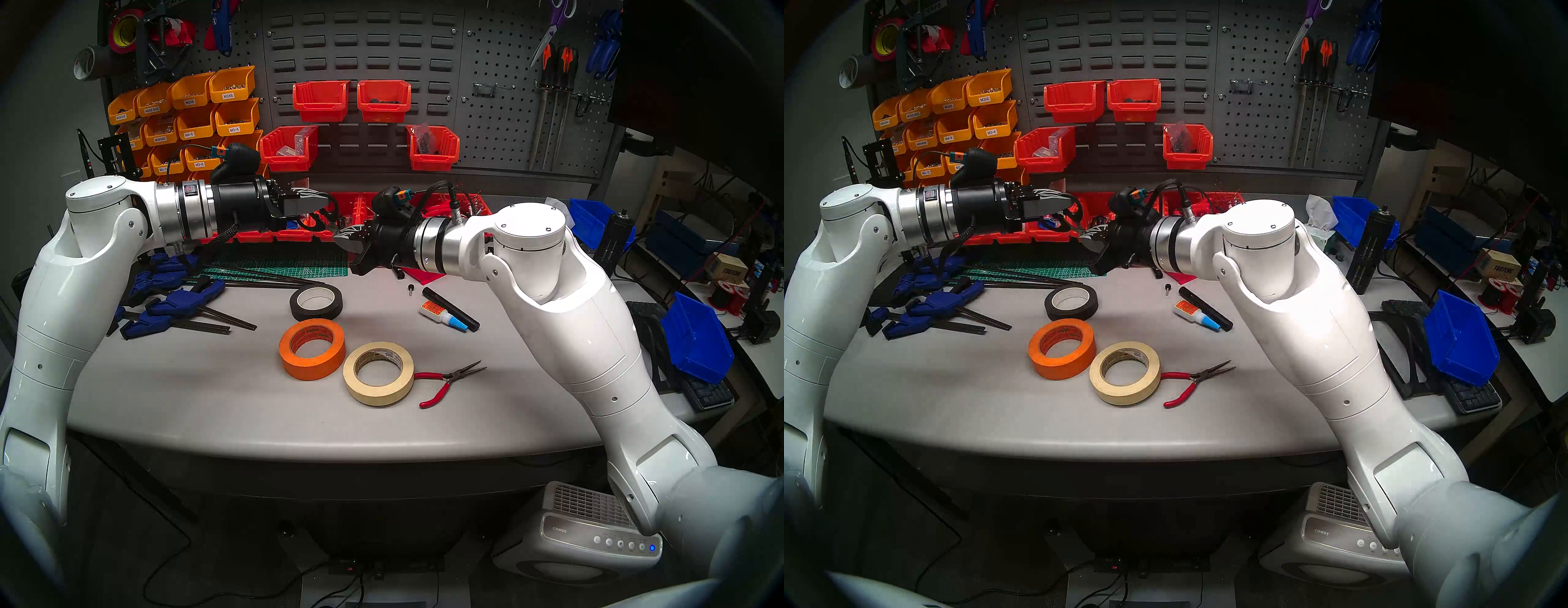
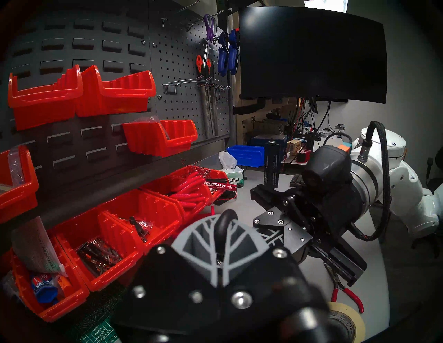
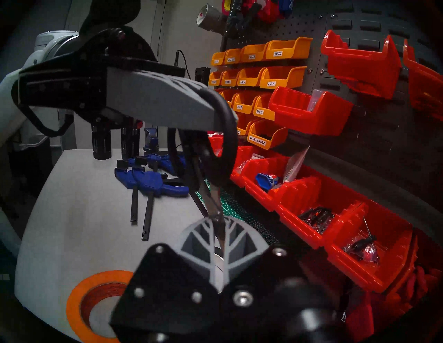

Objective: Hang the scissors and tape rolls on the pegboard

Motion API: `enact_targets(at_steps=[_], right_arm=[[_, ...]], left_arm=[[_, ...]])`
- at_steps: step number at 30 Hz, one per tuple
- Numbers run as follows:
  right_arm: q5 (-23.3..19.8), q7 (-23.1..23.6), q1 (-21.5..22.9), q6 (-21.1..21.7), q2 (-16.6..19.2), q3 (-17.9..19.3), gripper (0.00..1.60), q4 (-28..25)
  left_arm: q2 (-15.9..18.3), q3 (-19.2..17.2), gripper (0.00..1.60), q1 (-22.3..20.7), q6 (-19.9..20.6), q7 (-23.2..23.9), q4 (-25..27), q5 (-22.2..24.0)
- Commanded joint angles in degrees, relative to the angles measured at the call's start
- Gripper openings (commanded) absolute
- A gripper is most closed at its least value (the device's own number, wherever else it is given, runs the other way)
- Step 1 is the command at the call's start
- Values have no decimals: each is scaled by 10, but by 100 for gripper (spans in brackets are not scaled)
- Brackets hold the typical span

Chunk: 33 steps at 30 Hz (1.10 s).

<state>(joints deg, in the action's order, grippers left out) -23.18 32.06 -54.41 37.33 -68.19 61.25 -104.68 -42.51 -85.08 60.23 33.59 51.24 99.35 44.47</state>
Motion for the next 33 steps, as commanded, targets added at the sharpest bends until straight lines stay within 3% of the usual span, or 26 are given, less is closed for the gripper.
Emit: enact_targets(at_steps=[1, 10, 19, 21, 23, 24, 25, 26, 29, 30, 33], right_arm=[[-13, 5, 14, -13, -11, 19, 0, -23], [3, 21, 32, -9, 2, 11, 0, -19], [8, 40, 53, 0, 3, 9, 0, -19], [10, 45, 58, 2, 0, 9, 0, -18], [9, 48, 60, 2, -1, 8, 0, -17], [10, 49, 61, 2, -2, 8, 0, -16], [10, 51, 63, 3, -2, 8, 0, -15], [9, 52, 63, 3, -4, 8, 0, -15], [10, 57, 66, 5, -4, 7, 0, -13], [11, 59, 67, 7, -3, 6, 0, -12], [11, 61, 66, 7, -1, 9, 0, -13]], left_arm=[[3, 13, 29, -34, 5, 28, -14, 5], [14, 38, 28, -52, -9, 65, -31, -6], [27, 49, 51, -67, -23, 94, -38, -14], [28, 52, 82, -69, -26, 101, -40, -17], [29, 54, 82, -71, -27, 105, -41, -19], [29, 58, 100, -73, -29, 112, -43, -19], [29, 59, 131, -74, -30, 114, -44, -21], [29, 60, 141, -75, -32, 116, -45, -22], [29, 65, 141, -80, -36, 124, -48, -26], [30, 67, 159, -83, -38, 128, -51, -28], [29, 66, 160, -87, -40, 129, -57, -32]])
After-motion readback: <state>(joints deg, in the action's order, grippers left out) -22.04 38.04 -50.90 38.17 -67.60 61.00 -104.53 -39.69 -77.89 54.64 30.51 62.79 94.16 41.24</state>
